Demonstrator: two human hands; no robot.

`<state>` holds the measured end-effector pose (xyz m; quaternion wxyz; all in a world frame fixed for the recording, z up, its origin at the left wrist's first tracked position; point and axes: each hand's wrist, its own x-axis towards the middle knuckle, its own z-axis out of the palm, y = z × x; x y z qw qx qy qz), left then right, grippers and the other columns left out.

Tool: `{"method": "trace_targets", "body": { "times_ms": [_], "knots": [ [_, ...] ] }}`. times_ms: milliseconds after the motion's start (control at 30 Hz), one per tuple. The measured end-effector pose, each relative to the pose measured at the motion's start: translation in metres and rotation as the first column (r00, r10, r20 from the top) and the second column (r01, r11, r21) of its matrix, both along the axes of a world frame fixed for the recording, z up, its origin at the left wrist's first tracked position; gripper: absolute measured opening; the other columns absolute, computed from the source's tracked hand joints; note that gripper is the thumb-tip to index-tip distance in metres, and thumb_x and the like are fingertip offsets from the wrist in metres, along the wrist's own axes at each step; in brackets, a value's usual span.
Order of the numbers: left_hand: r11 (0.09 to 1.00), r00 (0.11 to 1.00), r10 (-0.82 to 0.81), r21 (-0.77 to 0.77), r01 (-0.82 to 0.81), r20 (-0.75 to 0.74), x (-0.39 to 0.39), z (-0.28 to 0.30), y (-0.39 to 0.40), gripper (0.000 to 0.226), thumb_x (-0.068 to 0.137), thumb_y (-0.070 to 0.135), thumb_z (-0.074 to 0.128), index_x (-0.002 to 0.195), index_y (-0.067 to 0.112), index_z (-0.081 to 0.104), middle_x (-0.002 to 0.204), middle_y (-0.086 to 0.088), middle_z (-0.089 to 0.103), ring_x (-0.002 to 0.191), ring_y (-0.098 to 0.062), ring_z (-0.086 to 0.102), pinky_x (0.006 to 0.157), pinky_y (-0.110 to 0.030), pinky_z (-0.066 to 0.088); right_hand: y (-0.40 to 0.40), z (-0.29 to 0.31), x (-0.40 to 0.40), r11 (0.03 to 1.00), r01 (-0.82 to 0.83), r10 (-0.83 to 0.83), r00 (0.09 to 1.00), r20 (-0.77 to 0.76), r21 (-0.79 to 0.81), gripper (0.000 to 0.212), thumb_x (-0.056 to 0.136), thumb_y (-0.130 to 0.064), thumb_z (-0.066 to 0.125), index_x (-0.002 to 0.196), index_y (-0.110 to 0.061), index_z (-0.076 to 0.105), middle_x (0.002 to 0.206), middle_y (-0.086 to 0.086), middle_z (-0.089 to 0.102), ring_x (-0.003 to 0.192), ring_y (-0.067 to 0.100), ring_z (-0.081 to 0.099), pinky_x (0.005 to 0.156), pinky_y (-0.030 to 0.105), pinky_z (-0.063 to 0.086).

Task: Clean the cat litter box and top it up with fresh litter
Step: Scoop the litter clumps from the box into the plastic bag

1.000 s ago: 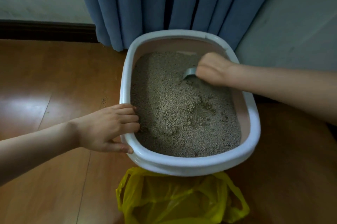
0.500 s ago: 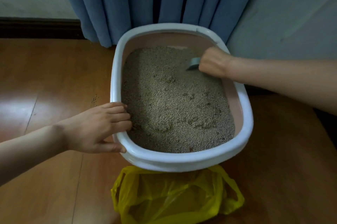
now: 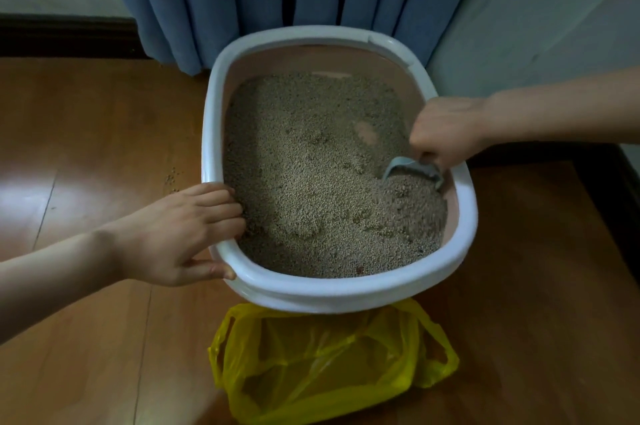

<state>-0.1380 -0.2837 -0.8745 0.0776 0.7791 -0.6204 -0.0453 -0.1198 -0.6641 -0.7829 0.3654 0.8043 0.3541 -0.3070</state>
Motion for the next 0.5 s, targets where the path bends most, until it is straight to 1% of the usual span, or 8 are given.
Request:
{"method": "trace_targets", "body": {
  "times_ms": [100, 233, 267, 300, 333, 367, 433, 500],
  "knots": [
    [1.0, 1.0, -0.005, -0.014, 0.005, -0.016, 0.0, 0.004, -0.002, 0.049, 0.092, 0.062, 0.042, 0.092, 0.017, 0.062, 0.092, 0.001, 0.058, 0.091, -0.024, 0.053, 0.1, -0.04, 0.037, -0.005, -0.009, -0.011, 0.993, 0.1, -0.099, 0.995, -0.022, 0.07, 0.021, 0.089, -0.027, 0.049, 0.077, -0.017, 0.064, 0.065, -0.004, 0.056, 0.055, 0.012, 0.044, 0.053, 0.026, 0.034],
    [0.999, 1.0, -0.004, -0.037, 0.003, -0.018, -0.002, 0.002, -0.003, 0.047, 0.092, 0.06, 0.044, 0.09, 0.017, 0.062, 0.09, 0.001, 0.057, 0.088, -0.023, 0.051, 0.097, -0.038, 0.038, -0.009, -0.023, -0.024, 0.934, 0.304, -0.287, 0.951, -0.116, 0.187, 0.022, 0.089, -0.029, 0.052, 0.083, -0.016, 0.068, 0.073, -0.001, 0.065, 0.06, 0.018, 0.054, 0.054, 0.027, 0.037],
    [0.999, 1.0, -0.004, -0.045, 0.004, -0.011, -0.002, 0.002, -0.003, 0.047, 0.092, 0.06, 0.044, 0.09, 0.017, 0.062, 0.089, 0.001, 0.057, 0.088, -0.023, 0.05, 0.097, -0.037, 0.037, -0.009, -0.028, -0.029, 0.916, 0.348, -0.323, 0.935, -0.145, 0.202, 0.021, 0.088, -0.028, 0.053, 0.079, -0.015, 0.067, 0.068, -0.001, 0.062, 0.057, 0.019, 0.051, 0.053, 0.027, 0.034],
    [0.999, 1.0, -0.003, -0.048, 0.003, -0.003, -0.002, 0.002, -0.003, 0.047, 0.092, 0.059, 0.044, 0.09, 0.016, 0.062, 0.089, 0.0, 0.057, 0.087, -0.024, 0.05, 0.097, -0.036, 0.037, -0.007, -0.033, -0.034, 0.892, 0.394, -0.36, 0.916, -0.18, 0.221, 0.024, 0.089, -0.026, 0.053, 0.07, -0.015, 0.063, 0.06, -0.001, 0.054, 0.05, 0.017, 0.042, 0.052, 0.027, 0.031],
    [0.999, 1.0, -0.003, -0.049, 0.003, 0.002, -0.002, 0.001, -0.004, 0.047, 0.092, 0.059, 0.043, 0.09, 0.016, 0.062, 0.09, 0.0, 0.057, 0.087, -0.024, 0.05, 0.097, -0.037, 0.036, -0.002, -0.035, -0.037, 0.864, 0.442, -0.396, 0.893, -0.215, 0.243, 0.029, 0.09, -0.023, 0.054, 0.061, -0.016, 0.055, 0.054, -0.003, 0.045, 0.045, 0.014, 0.031, 0.05, 0.026, 0.027],
    [0.999, 1.0, -0.001, -0.046, 0.002, 0.004, -0.003, 0.0, -0.004, 0.047, 0.092, 0.059, 0.042, 0.091, 0.016, 0.062, 0.09, -0.001, 0.057, 0.088, -0.025, 0.05, 0.097, -0.037, 0.036, 0.005, -0.038, -0.039, 0.837, 0.48, -0.423, 0.872, -0.246, 0.261, 0.035, 0.09, -0.022, 0.054, 0.056, -0.017, 0.048, 0.05, -0.004, 0.037, 0.044, 0.013, 0.025, 0.049, 0.026, 0.025],
    [0.999, 1.0, -0.003, -0.038, 0.004, 0.014, -0.004, 0.0, -0.004, 0.048, 0.092, 0.058, 0.041, 0.093, 0.015, 0.061, 0.092, -0.002, 0.057, 0.088, -0.026, 0.05, 0.097, -0.039, 0.037, 0.024, -0.041, -0.042, 0.79, 0.532, -0.458, 0.842, -0.284, 0.304, 0.037, 0.09, -0.021, 0.055, 0.055, -0.018, 0.043, 0.049, -0.005, 0.031, 0.044, 0.012, 0.022, 0.048, 0.027, 0.023],
    [1.0, 1.0, 0.005, -0.031, -0.004, 0.022, -0.005, 0.0, -0.004, 0.05, 0.093, 0.058, 0.039, 0.095, 0.013, 0.061, 0.093, -0.004, 0.056, 0.089, -0.027, 0.052, 0.097, -0.041, 0.038, 0.042, -0.046, -0.045, 0.706, 0.63, -0.527, 0.772, -0.355, 0.324, 0.038, 0.089, -0.02, 0.055, 0.054, -0.019, 0.042, 0.047, -0.006, 0.029, 0.044, 0.013, 0.023, 0.048, 0.028, 0.022]
  ]
}}
